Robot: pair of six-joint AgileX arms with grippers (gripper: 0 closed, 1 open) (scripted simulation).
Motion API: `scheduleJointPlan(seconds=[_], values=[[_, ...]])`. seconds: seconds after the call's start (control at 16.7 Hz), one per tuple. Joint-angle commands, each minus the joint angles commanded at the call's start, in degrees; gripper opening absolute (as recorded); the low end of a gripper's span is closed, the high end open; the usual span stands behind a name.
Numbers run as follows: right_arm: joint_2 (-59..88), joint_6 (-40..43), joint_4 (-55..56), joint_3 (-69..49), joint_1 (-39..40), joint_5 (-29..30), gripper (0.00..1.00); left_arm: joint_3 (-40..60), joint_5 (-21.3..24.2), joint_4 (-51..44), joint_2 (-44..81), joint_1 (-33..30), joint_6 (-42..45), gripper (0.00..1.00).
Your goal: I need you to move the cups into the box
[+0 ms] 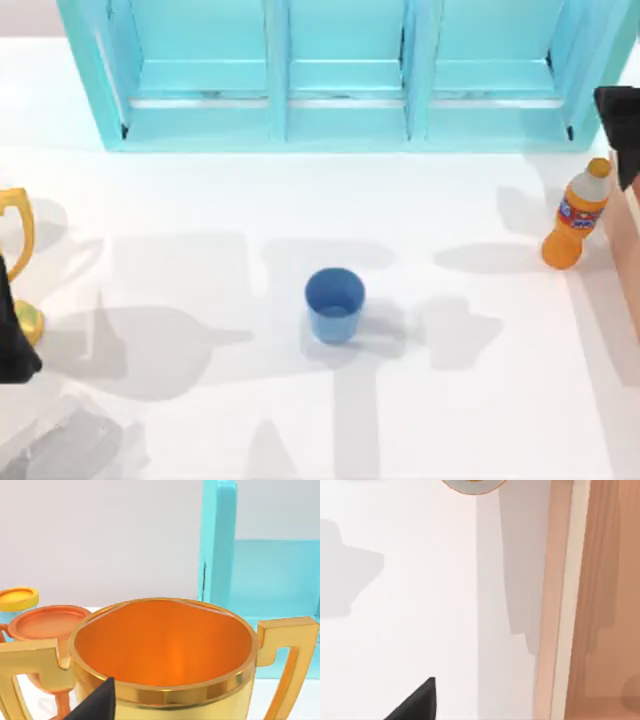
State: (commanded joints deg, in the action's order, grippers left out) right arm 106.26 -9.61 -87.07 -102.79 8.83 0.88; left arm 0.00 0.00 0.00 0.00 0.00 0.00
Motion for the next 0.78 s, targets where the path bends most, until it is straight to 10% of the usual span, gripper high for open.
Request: scheduleJointPlan(seconds=[0.78], values=[[21.26, -32.88, 5.06, -16.76, 32.55, -0.71, 1.0, 0.0, 0.0, 0.0, 0.0, 0.0, 0.0, 1.0]])
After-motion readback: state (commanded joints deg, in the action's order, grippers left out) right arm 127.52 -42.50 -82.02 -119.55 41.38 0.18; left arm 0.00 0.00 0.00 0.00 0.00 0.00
